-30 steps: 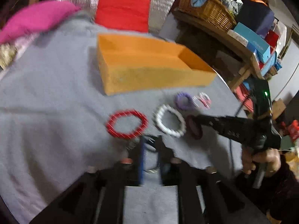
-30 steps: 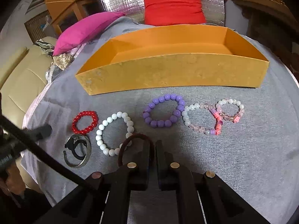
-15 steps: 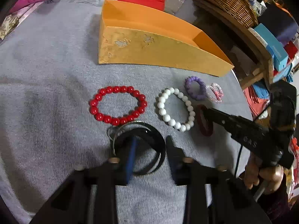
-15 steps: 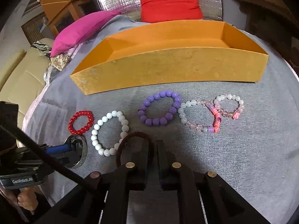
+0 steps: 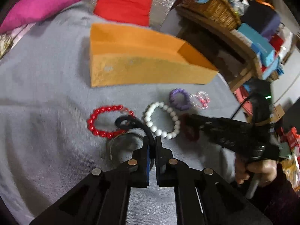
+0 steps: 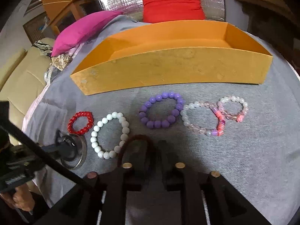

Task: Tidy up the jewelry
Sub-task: 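Lift the black cord bracelet with the left tool while the right tool lifts the maroon ring, then lower both held items into the orange box and open both tools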

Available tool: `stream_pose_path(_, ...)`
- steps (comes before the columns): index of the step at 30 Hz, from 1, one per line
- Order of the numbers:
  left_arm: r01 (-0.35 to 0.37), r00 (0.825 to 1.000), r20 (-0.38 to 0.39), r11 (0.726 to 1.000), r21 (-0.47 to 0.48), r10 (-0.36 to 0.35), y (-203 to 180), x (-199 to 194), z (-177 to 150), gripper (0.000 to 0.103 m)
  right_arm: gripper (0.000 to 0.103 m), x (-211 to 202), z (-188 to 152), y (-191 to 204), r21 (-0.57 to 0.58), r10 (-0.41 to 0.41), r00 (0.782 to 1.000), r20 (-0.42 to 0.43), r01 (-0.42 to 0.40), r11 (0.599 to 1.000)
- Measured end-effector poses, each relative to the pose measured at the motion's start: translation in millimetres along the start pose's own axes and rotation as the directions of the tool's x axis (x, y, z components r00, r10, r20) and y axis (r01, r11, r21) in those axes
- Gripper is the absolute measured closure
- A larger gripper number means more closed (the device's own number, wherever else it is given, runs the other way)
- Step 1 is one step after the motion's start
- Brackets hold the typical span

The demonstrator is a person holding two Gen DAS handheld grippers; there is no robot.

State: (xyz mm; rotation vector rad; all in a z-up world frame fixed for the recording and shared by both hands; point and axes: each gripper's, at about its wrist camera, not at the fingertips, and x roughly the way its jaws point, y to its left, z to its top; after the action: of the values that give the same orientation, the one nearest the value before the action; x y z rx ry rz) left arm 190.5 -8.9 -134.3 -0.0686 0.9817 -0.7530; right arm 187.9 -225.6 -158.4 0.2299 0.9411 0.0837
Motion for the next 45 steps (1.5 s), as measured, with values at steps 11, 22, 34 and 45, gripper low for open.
stream_pose_path(11, 0.031, 0.997, 0.064, 0.999, 0.029, -0.033, 14, -29, -1, 0.098, 0.098, 0, -8, 34, -0.206, -0.154, 0.985, 0.073, 0.166, 0.964)
stream_pose_path(22, -0.09, 0.989, 0.114, 0.996, -0.002, 0.089, 12, -26, 13, 0.098, 0.098, -68, -1, 10, -0.102, -0.041, 0.979, 0.2, 0.062, 0.993)
stream_pose_path(34, -0.139, 0.972, 0.195, 0.99, 0.013, 0.134, -12, -13, 72, 0.098, 0.098, -61, 65, -27, 0.13, -0.133, 0.953, 0.273, 0.1, 0.986)
stream_pose_path(45, -0.237, 0.959, 0.156, 0.971, -0.001, 0.235, -12, 52, 148, 0.098, 0.096, -19, 144, -63, 0.22, -0.213, 0.931, 0.295, 0.151, 0.964)
